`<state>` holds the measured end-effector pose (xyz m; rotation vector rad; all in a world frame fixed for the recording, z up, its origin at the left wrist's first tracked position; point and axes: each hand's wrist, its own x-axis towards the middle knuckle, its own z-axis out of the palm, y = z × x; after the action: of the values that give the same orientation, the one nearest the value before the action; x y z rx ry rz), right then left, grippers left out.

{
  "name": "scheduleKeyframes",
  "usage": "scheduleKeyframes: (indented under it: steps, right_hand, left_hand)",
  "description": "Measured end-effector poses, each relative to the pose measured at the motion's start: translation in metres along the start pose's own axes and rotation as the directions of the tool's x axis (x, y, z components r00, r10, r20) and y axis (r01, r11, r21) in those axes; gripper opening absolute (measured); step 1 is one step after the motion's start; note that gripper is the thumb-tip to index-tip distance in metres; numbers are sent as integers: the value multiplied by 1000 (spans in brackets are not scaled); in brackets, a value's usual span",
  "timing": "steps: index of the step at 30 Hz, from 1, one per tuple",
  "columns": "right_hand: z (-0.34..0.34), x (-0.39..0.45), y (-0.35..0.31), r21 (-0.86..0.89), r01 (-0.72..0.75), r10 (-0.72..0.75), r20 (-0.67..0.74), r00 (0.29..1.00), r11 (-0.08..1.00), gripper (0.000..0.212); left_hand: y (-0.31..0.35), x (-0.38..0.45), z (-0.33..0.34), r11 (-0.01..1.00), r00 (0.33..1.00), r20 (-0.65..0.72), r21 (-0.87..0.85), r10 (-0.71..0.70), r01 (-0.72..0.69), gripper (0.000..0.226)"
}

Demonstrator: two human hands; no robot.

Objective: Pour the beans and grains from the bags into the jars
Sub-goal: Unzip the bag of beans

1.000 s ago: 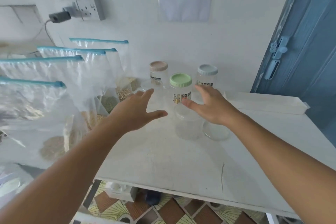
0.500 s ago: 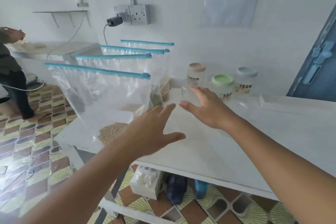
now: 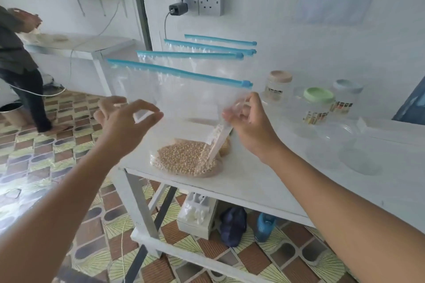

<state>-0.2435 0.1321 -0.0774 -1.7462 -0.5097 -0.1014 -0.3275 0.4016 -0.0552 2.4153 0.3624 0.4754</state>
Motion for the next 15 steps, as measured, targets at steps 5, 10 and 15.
scheduleKeyframes:
  steps: [5,10,15]
  right_hand:
    - [12,10,3,66,-12,16,-67,998,998,7]
    - [5,18,1,121,-24,40,-139,989,992,14]
    - [-18,23,3,106,-50,72,-210,975,993,18]
  left_hand:
    - [-15,29,-10,861,999,-36,-508,-2,-17,20]
    - [-19,44,-3,670,998,-50,-743,-43,-8,11]
    - [4,57,10,553,1000,-23,-833,-16,-10,10]
